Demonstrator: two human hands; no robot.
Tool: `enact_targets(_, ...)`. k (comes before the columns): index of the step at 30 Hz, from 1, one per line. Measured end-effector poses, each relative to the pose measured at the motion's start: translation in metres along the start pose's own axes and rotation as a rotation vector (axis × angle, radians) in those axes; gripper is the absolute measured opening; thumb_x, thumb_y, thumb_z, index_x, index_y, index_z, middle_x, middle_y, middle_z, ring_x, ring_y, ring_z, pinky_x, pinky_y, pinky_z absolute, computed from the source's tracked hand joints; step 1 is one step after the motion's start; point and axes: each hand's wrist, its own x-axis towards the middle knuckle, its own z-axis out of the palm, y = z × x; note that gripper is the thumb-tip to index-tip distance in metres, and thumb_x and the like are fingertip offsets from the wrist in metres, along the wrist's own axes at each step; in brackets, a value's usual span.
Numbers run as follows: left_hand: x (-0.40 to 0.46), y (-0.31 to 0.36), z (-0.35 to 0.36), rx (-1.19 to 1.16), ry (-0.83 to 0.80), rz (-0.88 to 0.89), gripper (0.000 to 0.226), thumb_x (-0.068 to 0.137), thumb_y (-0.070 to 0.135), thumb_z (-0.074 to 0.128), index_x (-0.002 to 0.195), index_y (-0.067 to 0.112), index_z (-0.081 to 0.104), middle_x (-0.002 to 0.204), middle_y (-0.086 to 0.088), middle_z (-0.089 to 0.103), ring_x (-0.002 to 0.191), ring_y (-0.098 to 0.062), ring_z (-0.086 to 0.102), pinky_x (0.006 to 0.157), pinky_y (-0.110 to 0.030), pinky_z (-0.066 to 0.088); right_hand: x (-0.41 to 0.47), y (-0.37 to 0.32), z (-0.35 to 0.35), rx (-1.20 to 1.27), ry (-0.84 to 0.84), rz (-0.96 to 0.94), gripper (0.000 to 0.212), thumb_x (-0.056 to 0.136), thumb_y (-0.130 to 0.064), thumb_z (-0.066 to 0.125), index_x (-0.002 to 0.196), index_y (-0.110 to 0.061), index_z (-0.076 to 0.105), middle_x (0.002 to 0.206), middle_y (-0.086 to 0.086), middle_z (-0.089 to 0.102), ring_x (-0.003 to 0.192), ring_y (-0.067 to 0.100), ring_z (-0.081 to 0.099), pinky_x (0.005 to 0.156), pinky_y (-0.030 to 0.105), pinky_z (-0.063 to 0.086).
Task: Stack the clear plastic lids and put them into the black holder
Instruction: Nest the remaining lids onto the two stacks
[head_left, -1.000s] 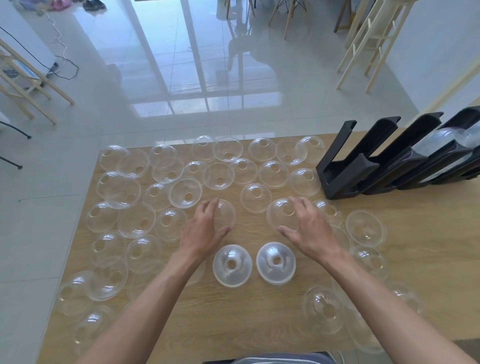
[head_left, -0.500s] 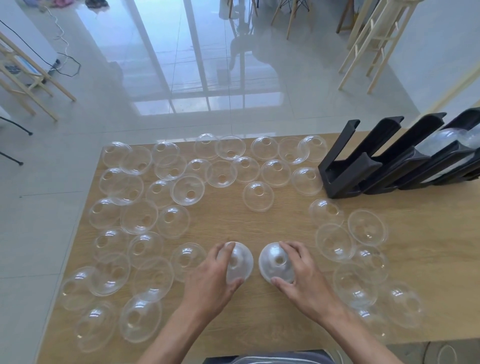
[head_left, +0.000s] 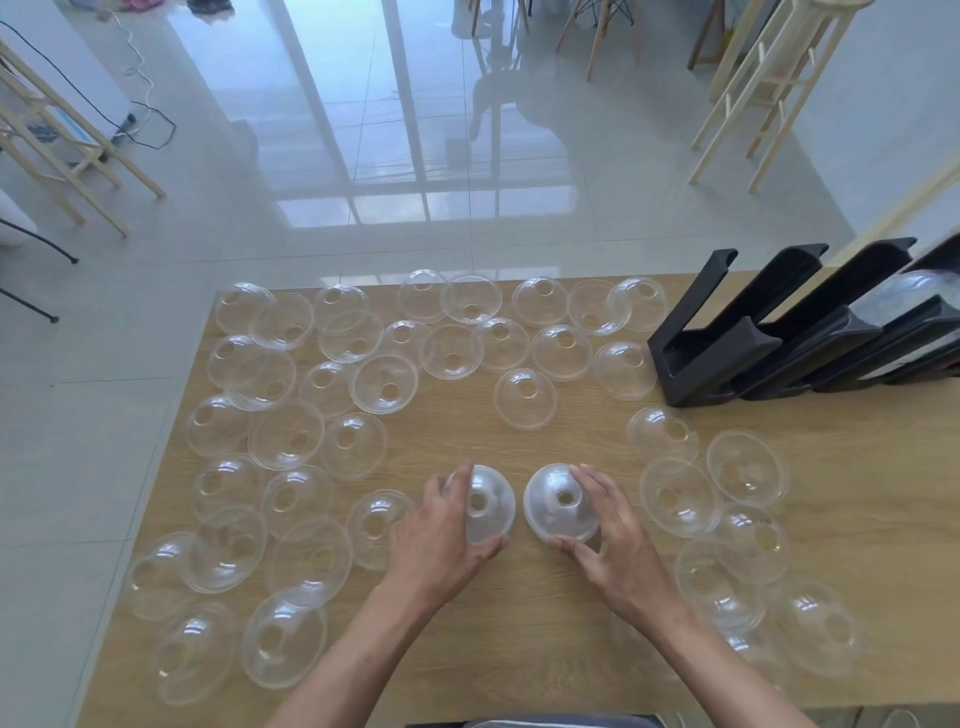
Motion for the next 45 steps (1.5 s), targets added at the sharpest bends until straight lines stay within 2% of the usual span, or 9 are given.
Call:
enact_targets(6, 0.007, 0.003, -0.003, 0.019, -0.026, -0.01, 0.101, 0.079, 0.083, 0.063, 0.157, 0.043, 0.013, 0.148, 0.002, 0.041, 0.105, -0.026, 0.07, 0.084, -0.041, 0.057, 0.003, 0.0, 0.001, -0.005, 0.017, 0.017, 0.088, 0.09, -0.036, 0.082, 0.162, -0.04, 0.032, 0.166, -0.014, 0.032, 0.154, -0.003, 0.028, 0.115, 0.003, 0.024)
enact_targets(10, 0.01, 0.001, -0.002, -0.015, -0.031, -0.01, 0.108, 0.077, 0.087, 0.061, 0.16, 0.043, 0.008, 0.154, 0.001, 0.038, 0.109, -0.025, 0.069, 0.083, -0.04, 0.054, 0.007, -0.002, -0.002, 0.013, 0.019, 0.009, 0.089, 0.089, -0.038, 0.084, 0.16, -0.042, 0.031, 0.165, -0.01, 0.035, 0.154, 0.0, 0.03, 0.122, 0.017, 0.029)
enact_targets(15, 0.012, -0.003, -0.017, -0.122, 0.081, -0.064, 0.109, 0.075, 0.104, 0.032, 0.161, 0.039, 0.016, 0.156, 0.003, 0.041, 0.111, -0.024, 0.07, 0.08, -0.046, 0.056, 0.02, -0.012, -0.012, 0.005, 0.074, 0.042, 0.09, 0.09, -0.069, 0.072, 0.163, -0.038, 0.029, 0.166, -0.022, 0.025, 0.155, -0.006, 0.018, 0.116, 0.013, 0.021)
enact_targets(20, 0.059, -0.001, -0.057, -0.112, 0.287, -0.015, 0.062, 0.104, 0.066, 0.044, 0.154, 0.03, 0.043, 0.136, -0.001, 0.059, 0.103, -0.028, 0.071, 0.08, -0.047, 0.06, 0.079, -0.035, -0.022, -0.094, 0.15, -0.001, 0.077, 0.097, -0.059, 0.068, 0.159, -0.024, 0.041, 0.162, -0.006, 0.038, 0.15, 0.009, 0.034, 0.12, 0.029, 0.031)
enact_targets(24, 0.11, 0.001, -0.075, -0.071, 0.23, -0.017, 0.054, 0.105, 0.044, 0.059, 0.154, 0.028, 0.046, 0.128, -0.004, 0.065, 0.109, -0.033, 0.069, 0.087, -0.052, 0.058, 0.134, -0.045, -0.019, -0.251, 0.067, -0.013, 0.077, 0.095, -0.049, 0.073, 0.158, -0.017, 0.043, 0.162, 0.004, 0.043, 0.147, 0.026, 0.04, 0.121, 0.044, 0.038)
enact_targets(29, 0.146, -0.002, -0.069, 0.054, 0.167, -0.021, 0.044, 0.103, 0.035, 0.064, 0.145, 0.024, 0.057, 0.128, -0.007, 0.068, 0.117, -0.035, 0.066, 0.094, -0.053, 0.055, 0.17, -0.032, -0.006, -0.426, -0.081, 0.056, 0.094, 0.088, -0.05, 0.079, 0.164, -0.022, 0.032, 0.17, 0.001, 0.033, 0.151, 0.03, 0.034, 0.122, 0.047, 0.033)
enact_targets(36, 0.136, -0.011, -0.056, 0.069, 0.22, 0.038, 0.029, 0.107, 0.036, 0.054, 0.128, 0.027, 0.071, 0.118, -0.003, 0.072, 0.107, -0.033, 0.069, 0.087, -0.044, 0.053, 0.167, -0.018, -0.007, -0.438, -0.067, 0.05, 0.094, 0.083, -0.047, 0.085, 0.161, -0.023, 0.037, 0.162, 0.0, 0.046, 0.149, 0.026, 0.04, 0.118, 0.047, 0.033)
enact_targets(41, 0.099, -0.006, -0.06, -0.161, 0.335, 0.07, 0.023, 0.106, 0.043, 0.058, 0.114, 0.031, 0.075, 0.098, 0.009, 0.075, 0.088, -0.015, 0.069, 0.07, -0.036, 0.057, 0.142, -0.024, -0.031, -0.286, -0.024, 0.048, 0.092, 0.083, -0.047, 0.086, 0.159, -0.022, 0.041, 0.156, 0.001, 0.052, 0.144, 0.023, 0.045, 0.118, 0.044, 0.038)
enact_targets(45, 0.062, -0.001, -0.07, -0.661, 0.345, -0.062, 0.016, 0.103, 0.044, 0.065, 0.101, 0.031, 0.075, 0.078, 0.012, 0.075, 0.074, 0.001, 0.069, 0.067, -0.023, 0.052, 0.114, -0.034, -0.059, -0.15, 0.034, 0.059, 0.092, 0.083, -0.051, 0.086, 0.159, -0.026, 0.041, 0.157, -0.003, 0.048, 0.145, 0.016, 0.044, 0.119, 0.042, 0.041)
